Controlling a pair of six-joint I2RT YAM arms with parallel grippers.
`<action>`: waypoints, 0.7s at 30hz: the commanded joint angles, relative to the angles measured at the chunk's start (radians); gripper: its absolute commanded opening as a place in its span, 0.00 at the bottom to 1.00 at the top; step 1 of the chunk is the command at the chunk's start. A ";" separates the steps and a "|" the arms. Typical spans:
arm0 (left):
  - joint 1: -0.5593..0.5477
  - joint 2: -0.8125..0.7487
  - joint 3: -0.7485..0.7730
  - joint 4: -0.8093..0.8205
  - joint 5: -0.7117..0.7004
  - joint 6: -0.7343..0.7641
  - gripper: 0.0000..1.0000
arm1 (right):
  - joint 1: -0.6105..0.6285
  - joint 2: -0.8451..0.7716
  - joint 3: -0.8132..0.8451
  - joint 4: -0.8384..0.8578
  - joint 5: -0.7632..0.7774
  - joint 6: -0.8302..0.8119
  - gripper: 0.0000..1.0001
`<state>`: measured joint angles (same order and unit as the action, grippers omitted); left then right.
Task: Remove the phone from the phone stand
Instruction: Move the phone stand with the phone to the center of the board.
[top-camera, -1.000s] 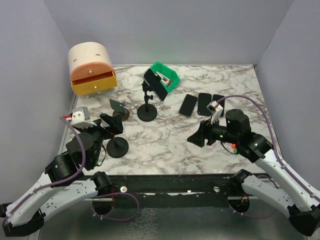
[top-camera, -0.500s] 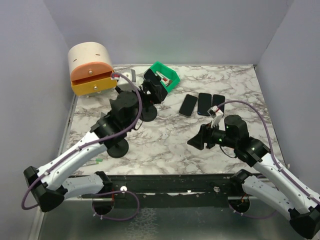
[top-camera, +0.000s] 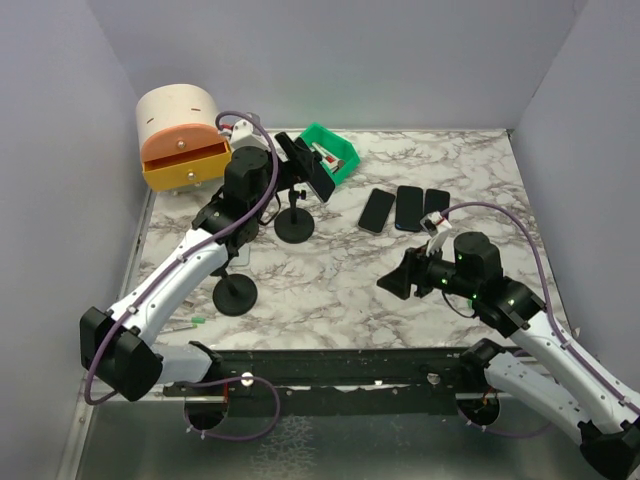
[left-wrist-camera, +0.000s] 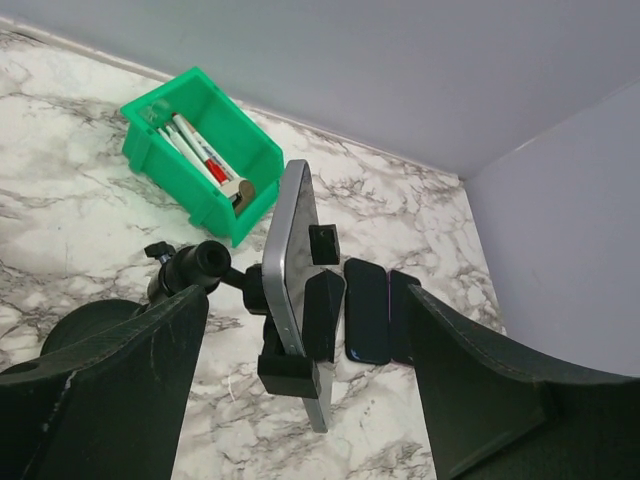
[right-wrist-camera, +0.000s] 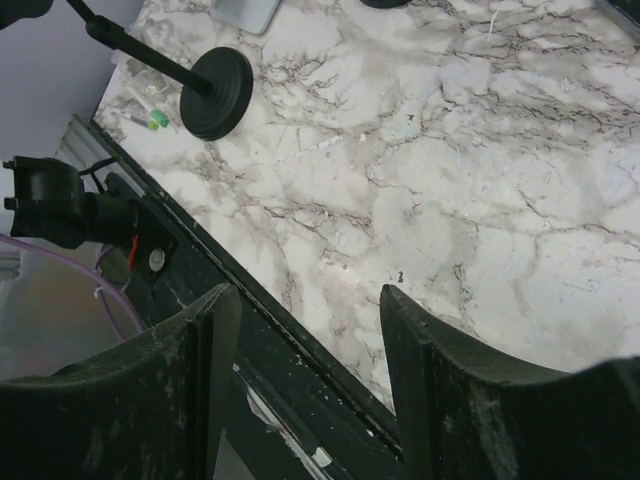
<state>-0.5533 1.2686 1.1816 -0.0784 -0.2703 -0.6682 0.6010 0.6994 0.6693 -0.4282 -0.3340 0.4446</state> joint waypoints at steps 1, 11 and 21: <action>0.033 0.040 0.042 0.053 0.078 -0.023 0.77 | 0.003 -0.017 -0.011 -0.014 0.050 -0.010 0.63; 0.056 0.072 0.010 0.166 0.131 -0.049 0.42 | 0.003 -0.018 -0.016 -0.009 0.054 -0.014 0.63; 0.057 0.113 0.010 0.169 0.160 -0.047 0.37 | 0.003 -0.023 -0.016 -0.015 0.060 -0.010 0.62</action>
<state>-0.5030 1.3663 1.1870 0.0624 -0.1539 -0.7090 0.6010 0.6895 0.6643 -0.4290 -0.3000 0.4438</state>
